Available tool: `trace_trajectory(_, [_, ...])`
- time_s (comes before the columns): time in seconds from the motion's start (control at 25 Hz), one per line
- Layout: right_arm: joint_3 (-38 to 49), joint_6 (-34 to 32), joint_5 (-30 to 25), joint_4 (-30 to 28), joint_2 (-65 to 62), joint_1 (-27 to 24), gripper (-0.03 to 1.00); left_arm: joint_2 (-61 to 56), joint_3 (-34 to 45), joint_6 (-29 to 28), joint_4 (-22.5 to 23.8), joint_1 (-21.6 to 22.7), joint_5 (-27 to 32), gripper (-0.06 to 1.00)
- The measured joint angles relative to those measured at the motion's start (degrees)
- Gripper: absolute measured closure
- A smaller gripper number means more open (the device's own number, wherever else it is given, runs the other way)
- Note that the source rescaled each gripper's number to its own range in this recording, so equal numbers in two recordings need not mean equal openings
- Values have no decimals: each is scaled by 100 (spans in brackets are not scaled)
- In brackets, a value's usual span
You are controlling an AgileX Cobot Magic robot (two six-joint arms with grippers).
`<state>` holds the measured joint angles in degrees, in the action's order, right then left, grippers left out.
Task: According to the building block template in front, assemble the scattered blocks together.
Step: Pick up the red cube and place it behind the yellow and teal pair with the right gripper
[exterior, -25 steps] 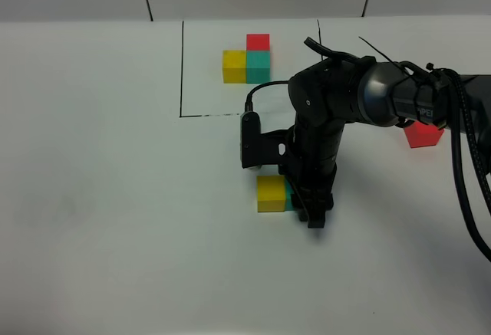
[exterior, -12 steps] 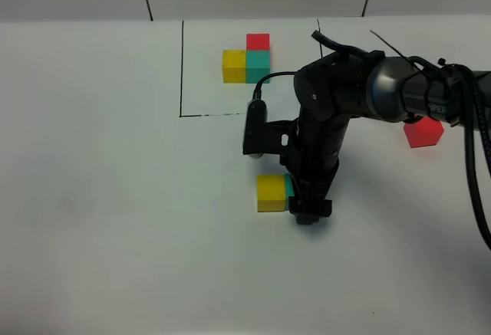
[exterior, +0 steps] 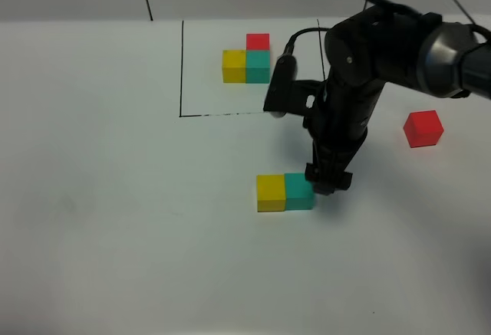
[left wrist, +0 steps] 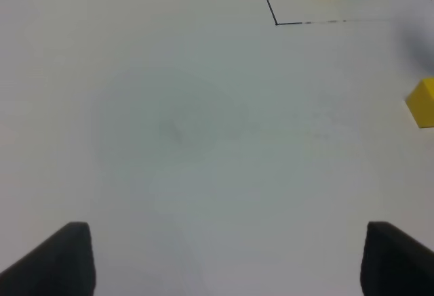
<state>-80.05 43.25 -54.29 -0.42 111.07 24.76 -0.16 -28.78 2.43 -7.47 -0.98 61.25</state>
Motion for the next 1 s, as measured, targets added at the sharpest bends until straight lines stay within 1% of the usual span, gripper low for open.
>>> trace_trajectory(0.08, [5,-679,172,0,-108,-242,19,0,0,0,0,0,0,21])
trace_trajectory(0.16, [80,-1364,476,0,-193,-562,19,0,0,0,0,0,0,21])
trace_trajectory(0.28, [393,-2338,1129,-24,-307,-1101,19,0,0,0,0,0,0,21])
trace_trajectory(0.36, [541,-2984,1405,-41,-332,-1519,19,0,0,0,0,0,0,21])
trace_trajectory(0.48, [631,-3619,1613,-54,-332,-2099,19,0,0,0,0,0,0,21])
trace_trajectory(0.6, [636,-3623,1712,-78,-337,-2528,19,0,0,0,0,0,0,21])
trace_trajectory(0.72, [636,-3308,1730,42,-337,-2755,19,0,0,0,0,0,0,21])
trace_trajectory(0.88, [636,-2806,1737,364,-309,-2844,19,0,0,0,0,0,0,21])
trace_trajectory(1.0, [636,-2590,1832,571,-179,-2844,19,0,0,0,0,0,0,21])
